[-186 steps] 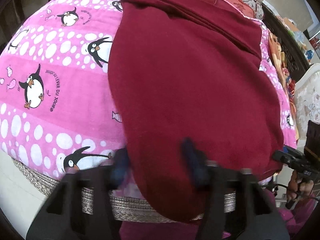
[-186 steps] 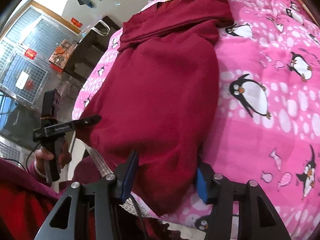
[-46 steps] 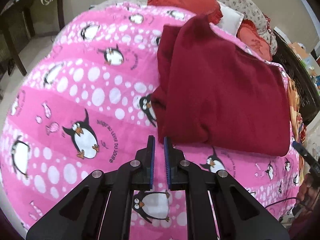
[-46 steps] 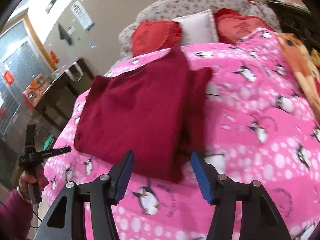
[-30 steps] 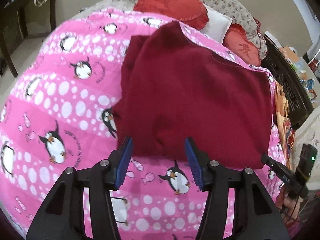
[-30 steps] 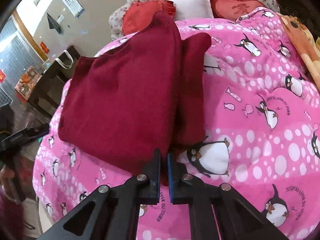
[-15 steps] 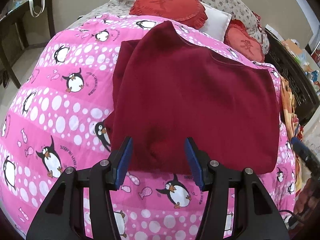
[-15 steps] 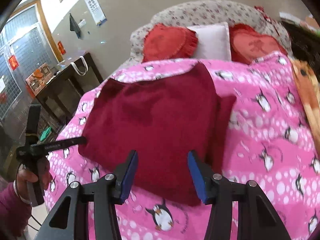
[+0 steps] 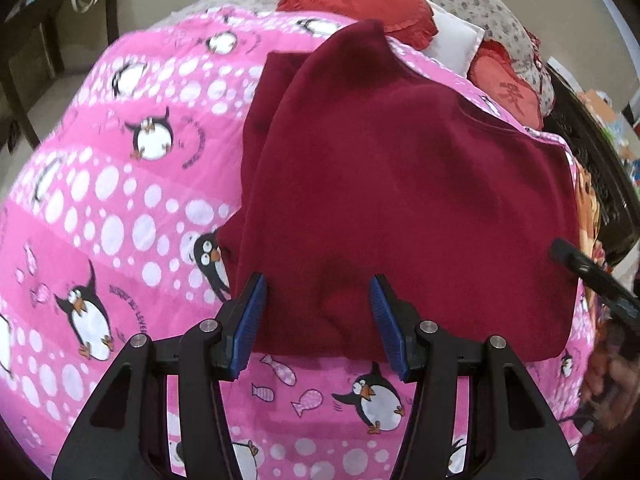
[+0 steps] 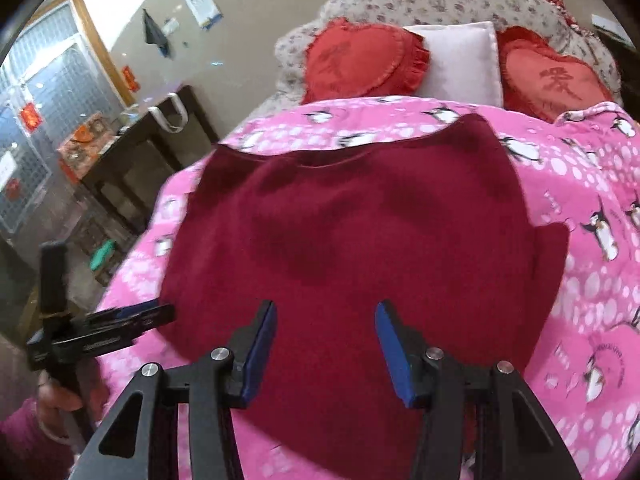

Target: Fold small clothes

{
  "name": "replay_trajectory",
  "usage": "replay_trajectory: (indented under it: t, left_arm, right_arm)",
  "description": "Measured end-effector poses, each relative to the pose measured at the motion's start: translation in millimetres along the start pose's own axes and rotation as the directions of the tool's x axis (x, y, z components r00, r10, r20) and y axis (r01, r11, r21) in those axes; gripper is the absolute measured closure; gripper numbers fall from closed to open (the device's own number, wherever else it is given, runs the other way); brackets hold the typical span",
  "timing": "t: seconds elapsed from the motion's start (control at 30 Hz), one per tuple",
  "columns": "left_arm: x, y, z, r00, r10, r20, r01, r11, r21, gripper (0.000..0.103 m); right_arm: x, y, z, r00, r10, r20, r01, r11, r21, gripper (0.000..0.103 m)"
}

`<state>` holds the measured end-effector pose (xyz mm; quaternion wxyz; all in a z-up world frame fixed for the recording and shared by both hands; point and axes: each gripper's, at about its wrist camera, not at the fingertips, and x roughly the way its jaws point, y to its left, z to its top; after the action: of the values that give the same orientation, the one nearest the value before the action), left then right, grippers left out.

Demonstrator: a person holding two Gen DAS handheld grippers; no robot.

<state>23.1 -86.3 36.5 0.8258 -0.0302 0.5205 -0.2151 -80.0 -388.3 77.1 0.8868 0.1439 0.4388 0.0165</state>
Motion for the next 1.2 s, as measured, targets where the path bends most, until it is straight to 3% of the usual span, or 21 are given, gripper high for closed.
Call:
replay_trajectory:
  t: [0.07,0.17,0.47,0.77,1.03,1.13,1.2]
  left_arm:
    - [1.9,1.4,0.0,1.000,-0.006,-0.001,0.006,1.000,-0.002,0.050]
    - [3.0,-0.4,0.5,1.000,0.000,-0.003,0.000,1.000,0.013,0.050]
    - [2.6,-13.9,3.3,0.999,0.038,0.015,-0.039,0.996,0.079,0.050]
    - [-9.3,-11.4,6.2,0.997,0.047,0.054,-0.053,0.993,0.108,0.050]
    - [-12.0,12.1,9.3,0.997,0.010,0.077,-0.011,1.000,0.012,0.050]
    - [-2.3,20.5,7.0,0.999,0.001,0.040,0.000,1.000,-0.017,0.050]
    - [-1.5,23.6,3.8,0.999,-0.023,0.034,0.024,0.999,-0.032,0.050]
  right_arm:
    - [20.6,-17.1,-0.7,0.997,-0.030,-0.077,0.033,0.999,0.033,0.055]
    - [19.9,-19.8,1.2,0.997,-0.010,-0.072,0.013,0.999,0.042,0.055]
    - [20.7,25.1,30.5,0.997,0.023,-0.073,-0.026,0.999,-0.044,0.055]
    - [40.8,48.3,43.3,0.995,-0.006,-0.096,-0.001,0.997,-0.072,0.055]
    - [51.3,38.4,51.9,0.995,-0.045,-0.086,0.041,0.998,-0.056,0.054]
    - [78.2,27.8,59.2,0.981,-0.081,-0.174,0.077,0.997,-0.025,0.053]
    - [79.3,30.9,67.5,0.980,-0.076,-0.182,0.078,0.997,0.004,0.053]
